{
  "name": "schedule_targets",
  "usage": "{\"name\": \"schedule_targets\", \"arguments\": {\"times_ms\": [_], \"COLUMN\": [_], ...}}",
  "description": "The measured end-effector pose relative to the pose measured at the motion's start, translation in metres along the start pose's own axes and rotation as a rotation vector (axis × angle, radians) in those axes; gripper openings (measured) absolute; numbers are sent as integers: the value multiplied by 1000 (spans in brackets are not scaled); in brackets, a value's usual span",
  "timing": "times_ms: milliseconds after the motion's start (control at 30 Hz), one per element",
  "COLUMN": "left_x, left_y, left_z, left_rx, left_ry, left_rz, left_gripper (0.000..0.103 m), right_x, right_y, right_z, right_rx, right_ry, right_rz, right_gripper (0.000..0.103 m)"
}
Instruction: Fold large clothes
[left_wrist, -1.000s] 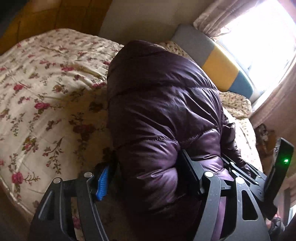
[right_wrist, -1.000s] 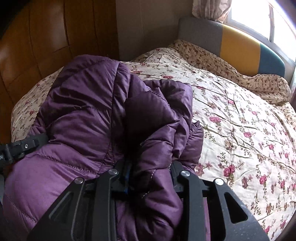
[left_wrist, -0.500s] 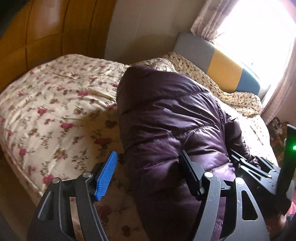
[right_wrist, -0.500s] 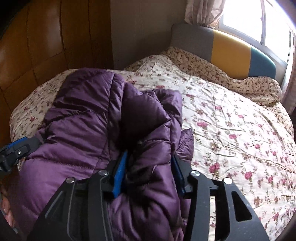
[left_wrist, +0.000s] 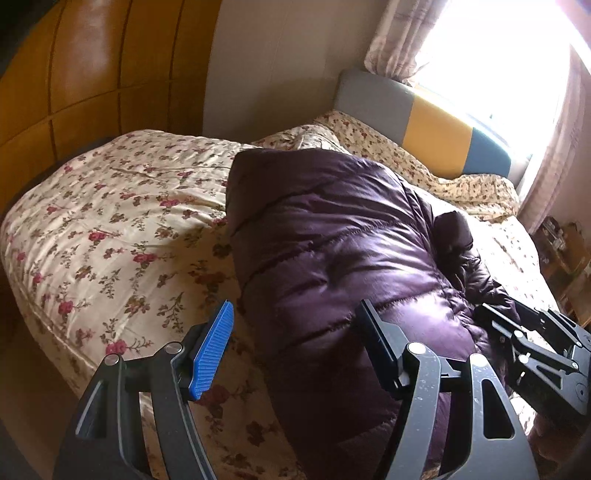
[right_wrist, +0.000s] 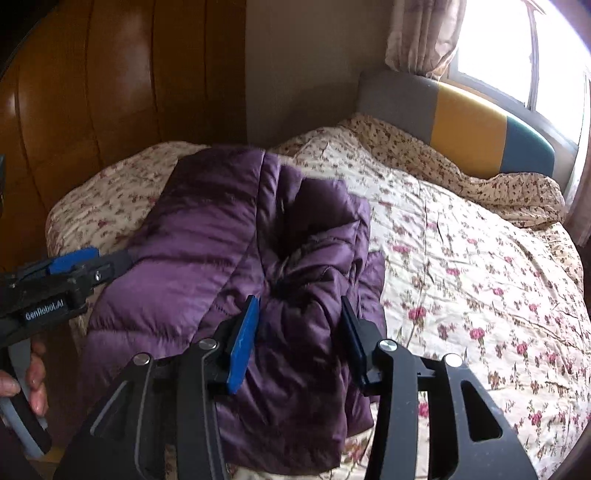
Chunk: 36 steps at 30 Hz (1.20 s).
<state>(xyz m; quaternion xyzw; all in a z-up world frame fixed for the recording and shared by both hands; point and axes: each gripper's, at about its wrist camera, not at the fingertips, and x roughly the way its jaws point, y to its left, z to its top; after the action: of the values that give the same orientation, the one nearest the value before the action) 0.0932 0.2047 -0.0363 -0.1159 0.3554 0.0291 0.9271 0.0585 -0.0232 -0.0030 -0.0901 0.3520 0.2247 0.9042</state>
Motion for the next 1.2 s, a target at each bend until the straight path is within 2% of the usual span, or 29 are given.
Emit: {"name": "schedule_targets", "arguments": {"times_ms": [267,400,700,900,1200], "left_x": [18,34,18,8,7], "left_y": [-8,-10,0,9,12], "left_z": [-12,-17,-6,4,29], "left_rx": [38,42,-5,-26,-24], "left_ry": [45,71,54,25,-20], "left_rz": [-19,-28,-39,-15,1], "left_gripper": [68,68,68,68,68], "right_x": [30,45,28,15,17], "right_y": [2,-1,3,7,12], "right_z": [-24,-32,-14,1,34], "right_rx": [-28,-10,-12,-5,13], "right_ry": [85,90,76,36,-8], "right_rz": [-43,-39,-67,-89,-119], "right_gripper": [41,41,44,51,52]}}
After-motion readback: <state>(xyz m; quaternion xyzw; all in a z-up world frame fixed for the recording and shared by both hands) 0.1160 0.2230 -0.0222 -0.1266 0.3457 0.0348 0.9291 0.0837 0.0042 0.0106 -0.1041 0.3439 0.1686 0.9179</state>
